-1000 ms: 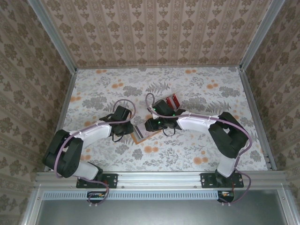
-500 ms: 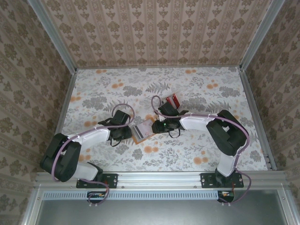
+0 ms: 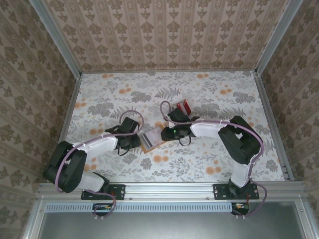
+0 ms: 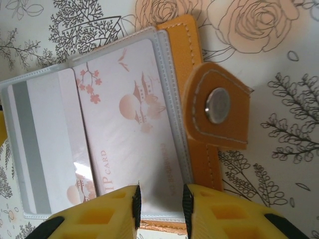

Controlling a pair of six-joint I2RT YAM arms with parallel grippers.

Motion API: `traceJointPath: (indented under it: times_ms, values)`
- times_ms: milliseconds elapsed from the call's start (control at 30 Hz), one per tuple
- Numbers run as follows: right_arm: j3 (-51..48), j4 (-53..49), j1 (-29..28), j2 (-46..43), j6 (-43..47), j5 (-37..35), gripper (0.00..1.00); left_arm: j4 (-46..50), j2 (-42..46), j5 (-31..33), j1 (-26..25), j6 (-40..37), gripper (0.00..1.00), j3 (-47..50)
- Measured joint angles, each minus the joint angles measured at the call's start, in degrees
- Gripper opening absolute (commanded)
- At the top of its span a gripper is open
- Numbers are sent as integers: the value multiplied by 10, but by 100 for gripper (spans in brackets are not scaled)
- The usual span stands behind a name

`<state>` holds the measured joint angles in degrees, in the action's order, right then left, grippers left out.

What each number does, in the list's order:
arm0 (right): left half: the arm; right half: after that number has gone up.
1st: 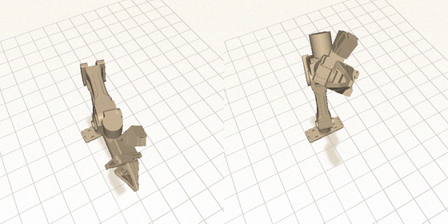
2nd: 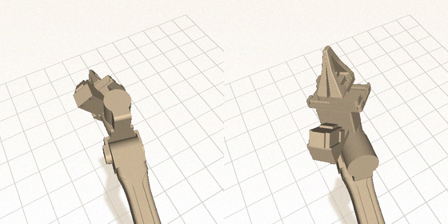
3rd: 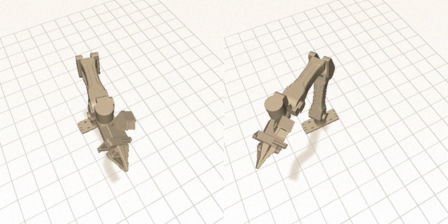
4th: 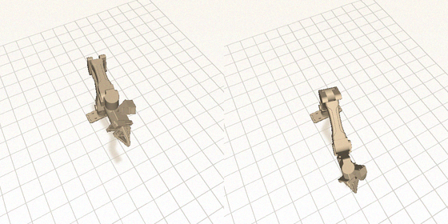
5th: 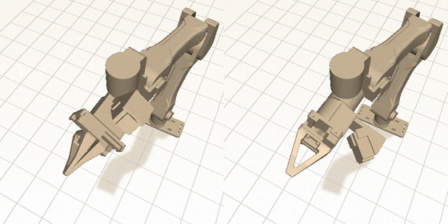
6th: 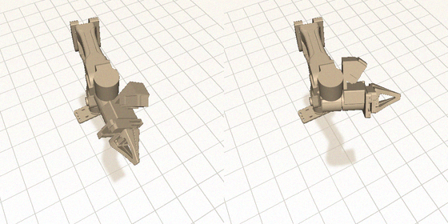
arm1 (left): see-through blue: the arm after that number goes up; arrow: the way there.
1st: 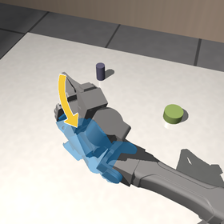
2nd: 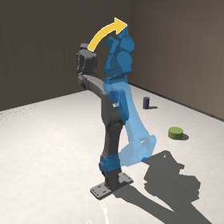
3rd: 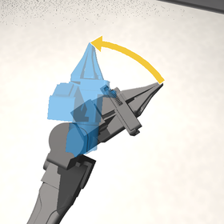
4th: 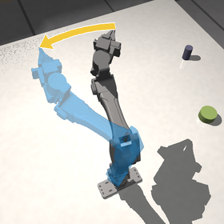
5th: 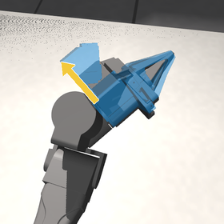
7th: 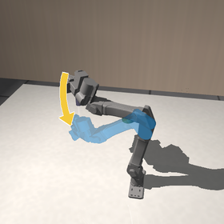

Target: Put the credit cards into the card holder

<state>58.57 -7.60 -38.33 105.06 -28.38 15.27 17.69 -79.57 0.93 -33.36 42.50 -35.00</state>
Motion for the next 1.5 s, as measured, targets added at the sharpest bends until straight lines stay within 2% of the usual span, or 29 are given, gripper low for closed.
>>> traceJointPath:
  times_ms: [267, 1000, 1500]
  values:
    - [8, -13, 17, -5, 7, -12, 32, 0, -2, 2, 0, 0, 29, -1]
    - [29, -19, 17, 18, 16, -13, 33, 11, -17, 7, -3, 0, 29, -15]
    - [29, -14, 17, 15, 1, 34, 33, 38, -42, 17, -10, 0, 29, -41]
